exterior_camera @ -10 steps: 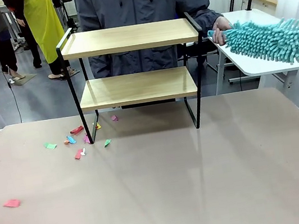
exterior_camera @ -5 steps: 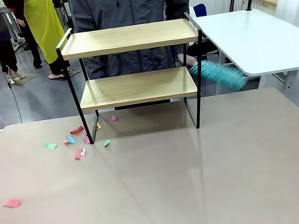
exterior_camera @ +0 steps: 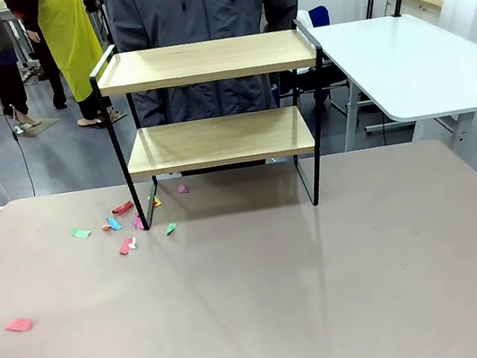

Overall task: Clean the shelf.
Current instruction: Hand the Duster back to the human.

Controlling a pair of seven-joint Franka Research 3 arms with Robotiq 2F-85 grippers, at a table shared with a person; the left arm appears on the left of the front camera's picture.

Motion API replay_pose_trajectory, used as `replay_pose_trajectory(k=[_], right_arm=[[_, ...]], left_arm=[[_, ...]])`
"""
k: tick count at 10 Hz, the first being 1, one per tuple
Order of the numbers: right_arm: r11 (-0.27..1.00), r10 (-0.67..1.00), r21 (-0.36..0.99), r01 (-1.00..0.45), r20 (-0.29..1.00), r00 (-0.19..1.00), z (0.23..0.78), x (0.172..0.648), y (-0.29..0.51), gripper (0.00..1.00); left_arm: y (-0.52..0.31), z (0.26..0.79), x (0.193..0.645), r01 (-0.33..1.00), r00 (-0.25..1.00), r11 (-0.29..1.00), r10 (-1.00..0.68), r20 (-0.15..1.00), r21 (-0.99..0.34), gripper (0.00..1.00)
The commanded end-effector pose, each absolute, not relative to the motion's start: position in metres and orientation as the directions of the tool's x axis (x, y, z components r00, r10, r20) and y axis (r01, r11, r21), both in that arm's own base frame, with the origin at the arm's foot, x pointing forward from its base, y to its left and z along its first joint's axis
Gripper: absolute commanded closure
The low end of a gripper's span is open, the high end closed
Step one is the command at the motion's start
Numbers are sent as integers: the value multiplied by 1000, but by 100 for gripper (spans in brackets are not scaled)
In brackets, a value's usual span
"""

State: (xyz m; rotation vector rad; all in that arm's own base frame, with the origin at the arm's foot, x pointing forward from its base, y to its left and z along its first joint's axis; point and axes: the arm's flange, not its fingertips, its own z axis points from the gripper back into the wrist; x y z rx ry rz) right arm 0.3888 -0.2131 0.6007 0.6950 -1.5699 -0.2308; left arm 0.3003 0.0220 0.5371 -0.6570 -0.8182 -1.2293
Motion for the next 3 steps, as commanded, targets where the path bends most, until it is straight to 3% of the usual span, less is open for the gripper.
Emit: replay_pose_trajectory(k=[1,3], right_arm=[[803,-539,519,-292,842,17,603,388,-213,0],[803,-539,519,-292,842,17,603,388,-213,0]], left_arm=[[22,537,302,978,105,210,-526,844,9,0],[22,537,302,978,105,210,-526,844,9,0]])
